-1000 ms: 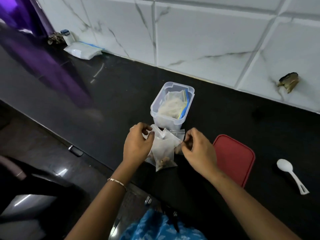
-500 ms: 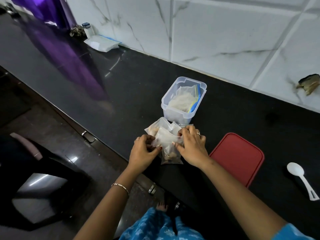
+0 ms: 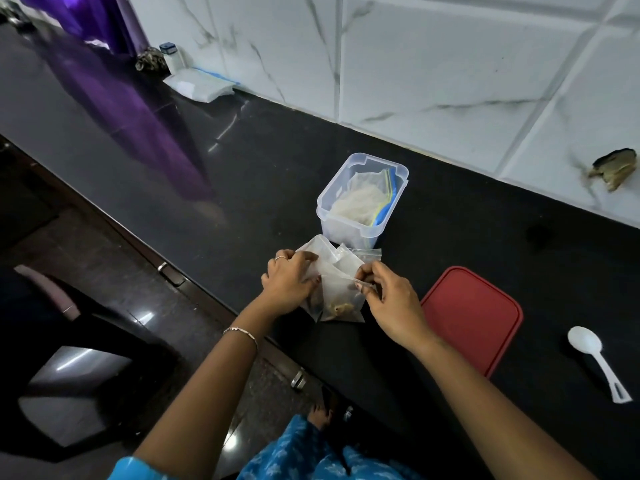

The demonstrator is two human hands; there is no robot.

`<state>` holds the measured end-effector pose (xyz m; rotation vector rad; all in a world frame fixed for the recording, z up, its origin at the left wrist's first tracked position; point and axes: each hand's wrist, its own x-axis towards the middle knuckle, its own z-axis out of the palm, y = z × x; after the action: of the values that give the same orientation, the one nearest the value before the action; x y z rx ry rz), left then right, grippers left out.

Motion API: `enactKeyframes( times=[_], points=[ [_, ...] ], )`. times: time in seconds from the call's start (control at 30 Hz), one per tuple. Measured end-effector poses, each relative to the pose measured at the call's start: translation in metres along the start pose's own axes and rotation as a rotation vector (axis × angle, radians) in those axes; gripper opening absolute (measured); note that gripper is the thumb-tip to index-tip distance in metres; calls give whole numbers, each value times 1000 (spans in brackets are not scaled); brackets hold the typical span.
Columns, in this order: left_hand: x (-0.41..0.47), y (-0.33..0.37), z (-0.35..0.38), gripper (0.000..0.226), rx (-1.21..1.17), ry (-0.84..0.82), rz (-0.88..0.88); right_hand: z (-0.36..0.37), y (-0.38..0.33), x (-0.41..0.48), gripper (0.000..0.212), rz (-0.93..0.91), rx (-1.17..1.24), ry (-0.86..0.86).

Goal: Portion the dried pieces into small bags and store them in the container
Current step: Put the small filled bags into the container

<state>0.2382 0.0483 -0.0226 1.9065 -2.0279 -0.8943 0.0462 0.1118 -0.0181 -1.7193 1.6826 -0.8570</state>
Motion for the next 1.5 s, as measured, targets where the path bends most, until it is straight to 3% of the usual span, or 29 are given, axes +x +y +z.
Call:
enactKeyframes(
  times=[0.13, 0.3, 0.4, 0.47, 0.6, 0.7, 0.8, 0.9, 1.2, 1.37, 1.5],
  points=[
    [4, 6, 4, 53, 91, 36, -30, -1, 5, -2, 28, 9, 48, 3],
    [0, 8, 6, 39, 112, 110, -32, -4, 7, -4, 22, -30, 105, 59],
    [-4, 6, -1, 17, -214, 156, 2, -11, 5, 1, 20, -69, 167, 136],
    [-3, 6, -13, 15, -454, 157, 12, -19, -1, 10, 18, -98, 217, 192],
    [9, 27, -46, 13, -660, 193, 100, -44, -20, 36, 22, -166, 283, 340],
    [29, 57, -69, 8, -759, 270, 127, -66, -28, 67, 10, -178, 250, 469],
    [64, 86, -81, 7, -649, 367, 151, -89, -29, 109, 5, -109, 155, 530],
    [95, 113, -81, 9, -547, 350, 155, -102, -26, 149, 10, -35, 29, 528],
    [146, 141, -57, 4, -303, 224, 207, -90, -4, 209, 14, 99, -172, 210],
    [152, 137, -41, 29, -253, 159, 217, -84, -2, 217, 12, 26, -445, 184],
    [155, 134, -31, 51, -78, 172, 297, -79, -9, 217, 19, -18, -759, 218]
  ],
)
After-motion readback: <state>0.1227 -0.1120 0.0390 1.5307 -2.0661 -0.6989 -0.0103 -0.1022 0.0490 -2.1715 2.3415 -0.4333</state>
